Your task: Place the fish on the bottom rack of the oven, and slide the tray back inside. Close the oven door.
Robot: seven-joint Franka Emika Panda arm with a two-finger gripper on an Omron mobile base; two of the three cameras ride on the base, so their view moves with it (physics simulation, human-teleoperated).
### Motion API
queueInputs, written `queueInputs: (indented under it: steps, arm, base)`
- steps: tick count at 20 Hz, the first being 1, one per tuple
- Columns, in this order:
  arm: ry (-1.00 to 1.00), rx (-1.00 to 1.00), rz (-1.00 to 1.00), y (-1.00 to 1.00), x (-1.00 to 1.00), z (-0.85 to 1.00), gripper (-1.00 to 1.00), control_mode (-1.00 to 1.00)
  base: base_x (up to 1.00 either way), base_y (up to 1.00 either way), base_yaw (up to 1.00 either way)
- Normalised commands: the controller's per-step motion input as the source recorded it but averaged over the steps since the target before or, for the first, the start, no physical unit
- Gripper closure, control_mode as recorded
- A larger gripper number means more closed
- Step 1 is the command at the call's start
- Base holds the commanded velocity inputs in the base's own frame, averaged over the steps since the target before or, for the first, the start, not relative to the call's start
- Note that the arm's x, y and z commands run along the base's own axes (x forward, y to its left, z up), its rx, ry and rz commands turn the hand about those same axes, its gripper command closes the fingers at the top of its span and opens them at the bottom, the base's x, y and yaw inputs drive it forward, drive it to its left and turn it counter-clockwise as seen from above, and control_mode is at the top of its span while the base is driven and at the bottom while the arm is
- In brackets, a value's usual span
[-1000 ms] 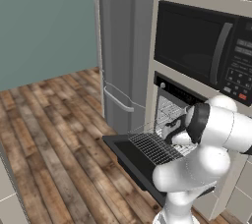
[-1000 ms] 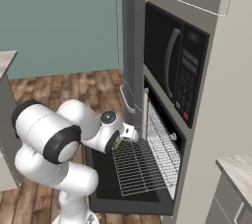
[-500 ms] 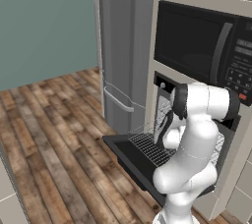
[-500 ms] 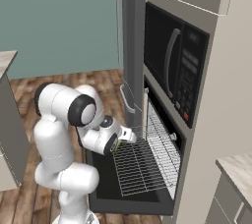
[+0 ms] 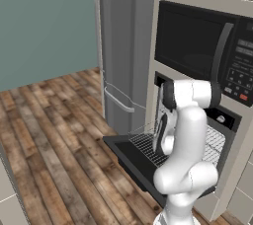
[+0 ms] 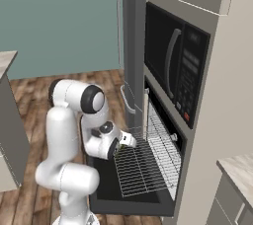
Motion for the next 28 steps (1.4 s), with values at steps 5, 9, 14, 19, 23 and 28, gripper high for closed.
queueInputs:
  steps: [5,9,14,19,23,28]
  arm:
    - [0.00,0.00,0.00,-0.35,0.32,-0.18,1.00,-1.00]
    - [0.00,0.00,0.02,-0.03,0.48,-0.36,1.00,-1.00]
    - [0.00,0.00,0.01,0.00,0.34,-0.56,1.00,-1.00]
    - [0.00,-0.02,0.00,0.00,0.34,-0.65,1.00,-1.00]
    - [0.00,-0.03,0.00,0.02,0.40,-0.67,1.00,-1.00]
    - [0.00,-0.03,0.00,0.03,0.41,-0.67,1.00,-1.00]
  base:
    - [0.00,0.00,0.00]
    - [0.00,0.00,0.00]
    - [0.00,0.00,0.00]
    - [0.00,0.00,0.00]
    - [0.00,0.00,0.00]
    - [0.00,0.00,0.00]
